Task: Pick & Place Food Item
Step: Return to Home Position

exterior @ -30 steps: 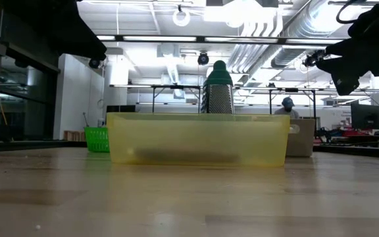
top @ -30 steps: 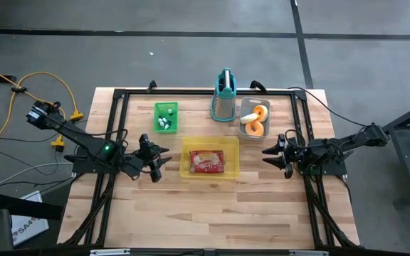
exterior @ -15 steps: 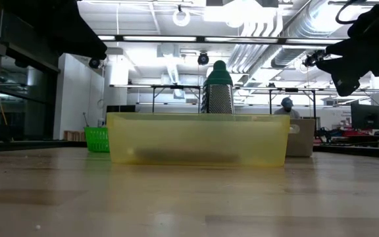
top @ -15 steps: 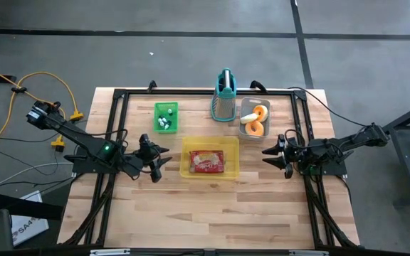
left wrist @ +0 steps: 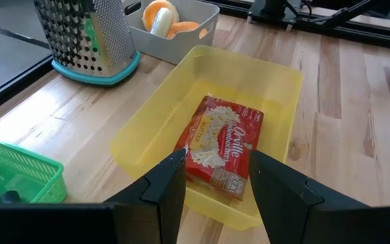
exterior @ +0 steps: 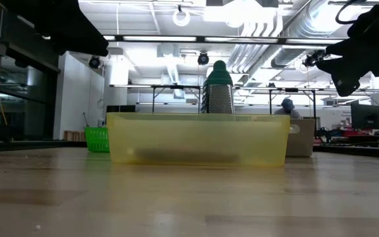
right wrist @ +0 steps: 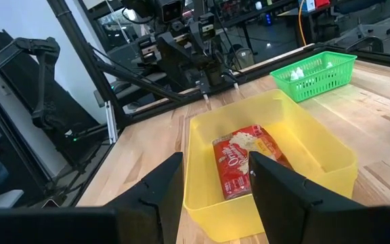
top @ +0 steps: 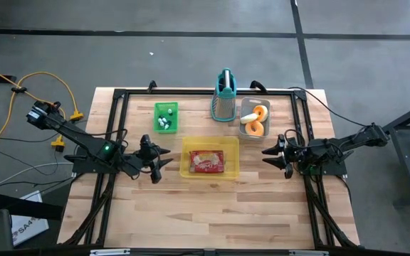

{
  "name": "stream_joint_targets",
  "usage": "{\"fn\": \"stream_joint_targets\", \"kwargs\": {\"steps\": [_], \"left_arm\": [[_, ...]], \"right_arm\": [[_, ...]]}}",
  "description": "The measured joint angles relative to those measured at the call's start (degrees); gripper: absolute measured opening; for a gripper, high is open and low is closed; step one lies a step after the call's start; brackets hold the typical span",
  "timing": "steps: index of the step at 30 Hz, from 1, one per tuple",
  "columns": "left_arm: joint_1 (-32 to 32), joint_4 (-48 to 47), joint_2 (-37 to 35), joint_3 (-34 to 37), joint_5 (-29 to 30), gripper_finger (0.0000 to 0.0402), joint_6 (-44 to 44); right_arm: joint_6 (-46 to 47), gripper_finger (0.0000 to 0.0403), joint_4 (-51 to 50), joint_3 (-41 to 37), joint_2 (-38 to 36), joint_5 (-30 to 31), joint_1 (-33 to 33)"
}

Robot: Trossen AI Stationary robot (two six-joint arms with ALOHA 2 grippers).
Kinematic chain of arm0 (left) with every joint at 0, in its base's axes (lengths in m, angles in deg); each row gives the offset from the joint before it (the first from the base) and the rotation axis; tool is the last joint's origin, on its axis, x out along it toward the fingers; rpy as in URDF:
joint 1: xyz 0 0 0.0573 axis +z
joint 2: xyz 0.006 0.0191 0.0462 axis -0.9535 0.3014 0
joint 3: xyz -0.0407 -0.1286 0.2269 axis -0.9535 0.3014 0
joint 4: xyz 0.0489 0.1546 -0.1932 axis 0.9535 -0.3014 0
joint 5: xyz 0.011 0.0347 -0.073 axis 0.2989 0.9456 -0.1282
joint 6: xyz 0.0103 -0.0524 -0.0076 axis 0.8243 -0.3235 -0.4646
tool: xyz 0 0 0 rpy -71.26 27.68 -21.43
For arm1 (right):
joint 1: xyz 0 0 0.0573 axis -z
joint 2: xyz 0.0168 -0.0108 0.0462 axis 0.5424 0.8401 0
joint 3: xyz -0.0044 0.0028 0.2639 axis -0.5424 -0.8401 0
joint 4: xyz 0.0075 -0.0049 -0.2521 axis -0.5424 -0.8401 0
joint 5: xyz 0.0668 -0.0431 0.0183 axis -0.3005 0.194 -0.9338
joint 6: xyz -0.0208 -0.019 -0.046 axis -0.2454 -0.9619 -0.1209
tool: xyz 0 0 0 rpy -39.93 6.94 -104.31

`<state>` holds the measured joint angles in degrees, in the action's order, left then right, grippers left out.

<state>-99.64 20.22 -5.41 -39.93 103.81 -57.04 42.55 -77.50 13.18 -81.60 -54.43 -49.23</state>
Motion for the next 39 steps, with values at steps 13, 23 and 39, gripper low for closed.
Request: {"fn": "stream_joint_targets", "kwargs": {"steps": [13, 23, 39], "left_arm": [[0.0, 0.0, 0.0, 0.0, 0.0, 0.0154, 0.0], [0.0, 0.0, 0.0, 0.0, -1.0, 0.0154, 0.0], [1.2, 6.5, 0.0, 0.0, -12.0, 0.0154, 14.0]], "right_arm": [[-0.2, 0.0152, 0.0, 0.0, 0.0, 0.0, 0.0], [-0.2, 0.0152, 0.0, 0.0, 0.0, 0.0, 0.0], [-0.2, 0.0152, 0.0, 0.0, 0.0, 0.0, 0.0]]}}
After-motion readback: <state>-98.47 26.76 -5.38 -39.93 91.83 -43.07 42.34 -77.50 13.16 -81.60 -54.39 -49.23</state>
